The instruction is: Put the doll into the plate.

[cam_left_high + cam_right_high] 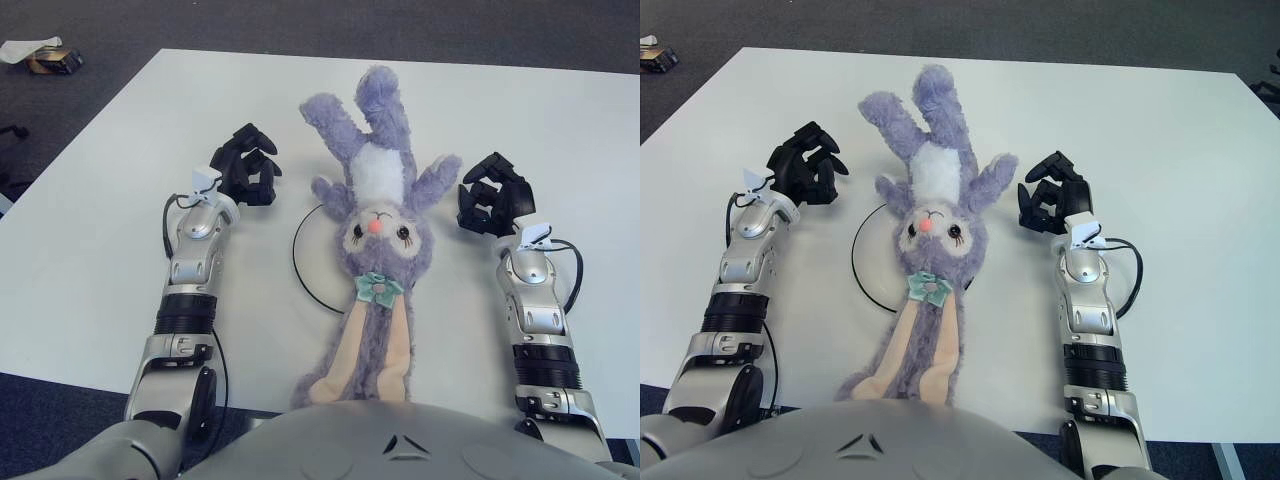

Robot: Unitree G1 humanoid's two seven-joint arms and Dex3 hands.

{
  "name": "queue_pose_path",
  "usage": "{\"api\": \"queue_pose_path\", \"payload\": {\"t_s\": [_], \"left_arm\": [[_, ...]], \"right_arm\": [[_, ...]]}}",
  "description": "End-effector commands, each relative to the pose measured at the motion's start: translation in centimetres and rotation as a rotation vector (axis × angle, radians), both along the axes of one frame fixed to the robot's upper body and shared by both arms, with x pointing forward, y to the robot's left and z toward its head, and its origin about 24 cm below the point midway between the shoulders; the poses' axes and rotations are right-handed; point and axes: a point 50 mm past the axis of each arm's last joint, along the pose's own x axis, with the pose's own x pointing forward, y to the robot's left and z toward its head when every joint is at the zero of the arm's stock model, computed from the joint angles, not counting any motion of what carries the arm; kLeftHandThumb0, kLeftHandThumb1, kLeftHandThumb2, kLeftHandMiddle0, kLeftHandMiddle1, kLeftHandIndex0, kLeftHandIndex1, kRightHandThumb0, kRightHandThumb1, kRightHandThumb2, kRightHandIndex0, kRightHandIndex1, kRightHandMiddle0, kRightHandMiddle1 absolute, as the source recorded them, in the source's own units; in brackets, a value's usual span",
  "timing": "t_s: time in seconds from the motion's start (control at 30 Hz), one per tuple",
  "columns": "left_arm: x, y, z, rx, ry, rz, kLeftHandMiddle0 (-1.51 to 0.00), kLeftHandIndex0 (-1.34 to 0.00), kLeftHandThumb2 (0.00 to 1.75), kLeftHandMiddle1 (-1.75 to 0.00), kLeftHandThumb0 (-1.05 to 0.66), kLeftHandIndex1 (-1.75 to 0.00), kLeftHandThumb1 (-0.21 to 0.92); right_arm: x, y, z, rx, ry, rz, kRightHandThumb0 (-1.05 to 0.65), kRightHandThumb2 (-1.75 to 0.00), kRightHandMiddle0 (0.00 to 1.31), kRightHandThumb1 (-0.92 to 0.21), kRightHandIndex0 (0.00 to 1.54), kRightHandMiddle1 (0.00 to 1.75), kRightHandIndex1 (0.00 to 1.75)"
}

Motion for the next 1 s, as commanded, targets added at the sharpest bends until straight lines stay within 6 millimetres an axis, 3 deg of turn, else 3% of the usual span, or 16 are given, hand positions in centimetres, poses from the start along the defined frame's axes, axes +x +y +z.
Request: {"api": "queue_pose_path", "payload": {"t_s": [0.0, 0.77, 0.97], "left_arm": [[0.2, -0.1, 0.5, 0.012, -0.027, -0.006, -0.51, -0.5, 1.34, -1.75, -0.01, -1.75, 0.3], [0.2, 0.1, 0.2, 0.008, -0.018, 0.021, -0.5, -0.49, 1.32, -1.75, -0.01, -1.75, 0.32], [0.1, 0.2, -1.0, -0.004, -0.008, 0.079, -0.5, -0.49, 1.32, -1.75, -0.01, -1.75, 0.32]], "right_arm": [[0.1, -0.3, 0.3, 0.009, -0.002, -0.012, -0.44, -1.14, 0.5, -0.46, 0.89, 1.75, 1.75], [0.3, -0.6, 0.1, 0.008, 0.023, -0.028, -0.43, -1.13, 0.5, -0.46, 0.91, 1.75, 1.75], [0.3, -0.6, 0.0, 0.005, 0.026, -0.029, -0.43, -1.14, 0.5, -0.46, 0.9, 1.75, 1.75]]}}
